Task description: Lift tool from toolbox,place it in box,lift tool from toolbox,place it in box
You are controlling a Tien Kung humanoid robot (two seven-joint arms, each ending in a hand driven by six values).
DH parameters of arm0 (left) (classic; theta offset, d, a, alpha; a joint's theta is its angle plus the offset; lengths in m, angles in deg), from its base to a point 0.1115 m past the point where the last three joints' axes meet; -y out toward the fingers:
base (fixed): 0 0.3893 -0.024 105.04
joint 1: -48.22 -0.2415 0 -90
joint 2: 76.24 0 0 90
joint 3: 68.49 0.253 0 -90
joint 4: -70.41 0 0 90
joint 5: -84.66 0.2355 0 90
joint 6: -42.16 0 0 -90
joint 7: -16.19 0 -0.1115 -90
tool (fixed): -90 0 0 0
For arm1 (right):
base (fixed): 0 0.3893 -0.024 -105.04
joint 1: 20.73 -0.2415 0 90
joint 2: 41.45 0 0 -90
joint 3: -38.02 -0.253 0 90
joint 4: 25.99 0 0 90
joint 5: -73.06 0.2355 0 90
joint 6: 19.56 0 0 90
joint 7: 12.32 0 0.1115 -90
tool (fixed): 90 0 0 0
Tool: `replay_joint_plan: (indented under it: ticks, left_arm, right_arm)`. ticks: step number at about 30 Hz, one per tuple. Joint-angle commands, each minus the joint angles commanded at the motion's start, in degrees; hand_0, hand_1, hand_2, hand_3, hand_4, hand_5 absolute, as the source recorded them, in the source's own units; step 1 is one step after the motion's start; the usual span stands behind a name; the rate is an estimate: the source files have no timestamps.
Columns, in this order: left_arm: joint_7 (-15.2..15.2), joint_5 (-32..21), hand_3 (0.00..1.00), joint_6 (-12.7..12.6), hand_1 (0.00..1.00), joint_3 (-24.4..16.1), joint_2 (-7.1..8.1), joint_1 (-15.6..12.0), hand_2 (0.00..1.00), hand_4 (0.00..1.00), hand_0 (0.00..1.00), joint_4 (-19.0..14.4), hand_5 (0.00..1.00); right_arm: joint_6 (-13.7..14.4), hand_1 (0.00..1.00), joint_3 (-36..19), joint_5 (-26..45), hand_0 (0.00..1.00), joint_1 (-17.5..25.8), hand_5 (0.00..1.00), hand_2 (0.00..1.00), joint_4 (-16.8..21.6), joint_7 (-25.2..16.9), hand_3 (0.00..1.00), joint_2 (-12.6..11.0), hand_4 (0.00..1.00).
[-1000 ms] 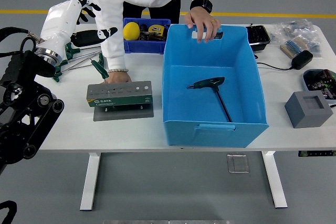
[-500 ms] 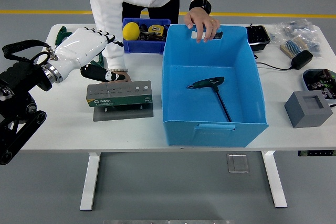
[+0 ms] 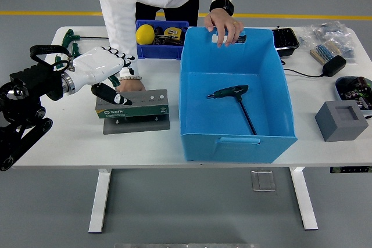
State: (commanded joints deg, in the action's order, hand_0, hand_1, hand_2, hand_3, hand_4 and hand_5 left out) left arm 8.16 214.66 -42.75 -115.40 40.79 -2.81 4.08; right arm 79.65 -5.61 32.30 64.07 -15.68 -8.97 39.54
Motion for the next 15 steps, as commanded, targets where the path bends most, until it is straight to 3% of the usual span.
replay_joint_plan:
  ticks: [3, 4, 9, 10, 12, 15]
  left_arm:
    - [0.21, 0.0, 0.641, 0.89, 0.908, 1.59, 0.11, 1.04, 0.932, 0.998, 0.848, 0.43, 0.631]
    - [0.22, 0.0, 0.614, 1.15, 0.873, 2.21, 0.16, 1.43, 0.855, 0.998, 0.847, 0.57, 0.637]
    - [0.43, 0.0, 0.614, 2.74, 0.873, 5.49, 0.6, 3.38, 0.855, 0.998, 0.847, 0.65, 0.637]
    - [0.49, 0.0, 0.599, 3.29, 0.827, 5.83, 0.65, 3.59, 0.796, 0.998, 0.847, 0.57, 0.631]
    - [1.08, 0.0, 0.599, 6.35, 0.827, 6.37, 0.65, 3.99, 0.796, 0.998, 0.847, 0.26, 0.631]
    - [1.78, 0.0, 0.599, 8.71, 0.827, 6.92, 0.6, 4.2, 0.796, 0.998, 0.847, 0.05, 0.631]
  right_arm:
    - [-0.04, 0.581, 0.06, 0.04, 0.609, -0.02, 0.951, 0.681, 0.0, 0.0, 0.667, -0.05, 0.872]
    - [-0.04, 0.582, 0.09, 0.04, 0.609, -0.03, 0.95, 0.68, 0.0, 0.0, 0.664, -0.06, 0.867]
    - [-0.12, 0.582, 0.26, -0.01, 0.609, -0.08, 0.95, 0.68, 0.0, 0.01, 0.664, -0.16, 0.867]
    - [-0.13, 0.581, 0.25, -0.05, 0.608, -0.08, 0.949, 0.679, 0.0, 0.02, 0.662, -0.18, 0.865]
    - [-0.17, 0.581, 0.15, -0.15, 0.608, -0.09, 0.949, 0.679, 0.0, 0.03, 0.662, -0.2, 0.865]
    - [-0.21, 0.581, -0.06, -0.3, 0.608, -0.12, 0.949, 0.679, 0.0, 0.07, 0.662, -0.19, 0.865]
